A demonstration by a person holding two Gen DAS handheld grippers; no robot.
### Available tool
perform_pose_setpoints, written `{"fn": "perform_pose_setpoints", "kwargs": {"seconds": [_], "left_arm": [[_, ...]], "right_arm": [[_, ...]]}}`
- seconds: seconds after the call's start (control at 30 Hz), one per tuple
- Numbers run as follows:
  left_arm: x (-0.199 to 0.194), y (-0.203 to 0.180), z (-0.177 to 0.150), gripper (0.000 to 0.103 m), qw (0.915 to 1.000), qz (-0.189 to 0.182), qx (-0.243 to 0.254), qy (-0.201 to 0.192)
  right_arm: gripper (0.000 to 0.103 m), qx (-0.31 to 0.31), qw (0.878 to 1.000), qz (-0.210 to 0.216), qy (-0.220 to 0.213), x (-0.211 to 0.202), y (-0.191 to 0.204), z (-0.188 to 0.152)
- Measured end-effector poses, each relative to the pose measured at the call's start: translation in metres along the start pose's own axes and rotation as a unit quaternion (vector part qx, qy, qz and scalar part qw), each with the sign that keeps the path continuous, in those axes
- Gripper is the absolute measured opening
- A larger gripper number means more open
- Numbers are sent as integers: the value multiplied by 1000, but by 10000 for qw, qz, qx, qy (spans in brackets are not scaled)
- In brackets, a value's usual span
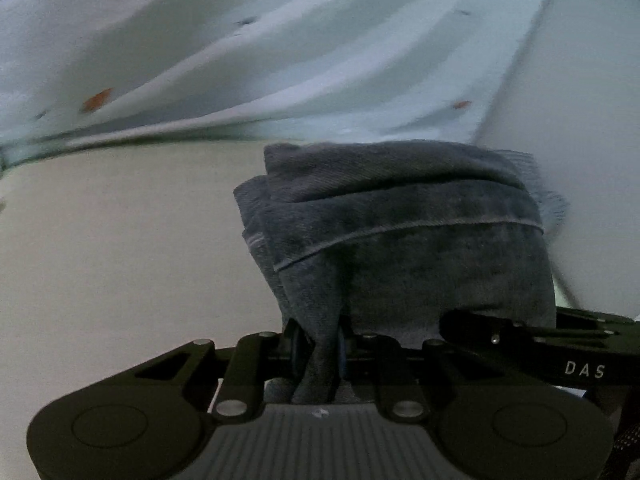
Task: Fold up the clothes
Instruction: 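Carry the jeans bundle with both grippers onto the plaid shirt stack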
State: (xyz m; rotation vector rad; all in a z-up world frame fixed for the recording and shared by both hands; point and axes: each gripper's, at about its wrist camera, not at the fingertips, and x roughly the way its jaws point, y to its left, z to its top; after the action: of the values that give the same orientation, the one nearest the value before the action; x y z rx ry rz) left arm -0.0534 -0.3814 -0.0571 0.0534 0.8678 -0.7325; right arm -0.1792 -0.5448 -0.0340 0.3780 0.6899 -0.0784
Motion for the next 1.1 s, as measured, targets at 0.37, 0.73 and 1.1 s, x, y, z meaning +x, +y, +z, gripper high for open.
{"fn": "perform_pose_setpoints", "kwargs": {"seconds": [0.37, 0.73, 1.1], "left_arm": [[97, -222, 71, 18, 9927, -985, 619, -331], [208, -308, 205, 27, 9874, -1127, 587, -943], [370, -303, 230, 47, 9984, -348, 449, 15]], "right_arm": [[55, -344, 9959, -643, -533, -111, -214, 78], [64, -953, 9859, -860, -1075, -93, -351, 216], [93, -1043, 9563, -2166, -1665, 41, -403, 230]]}}
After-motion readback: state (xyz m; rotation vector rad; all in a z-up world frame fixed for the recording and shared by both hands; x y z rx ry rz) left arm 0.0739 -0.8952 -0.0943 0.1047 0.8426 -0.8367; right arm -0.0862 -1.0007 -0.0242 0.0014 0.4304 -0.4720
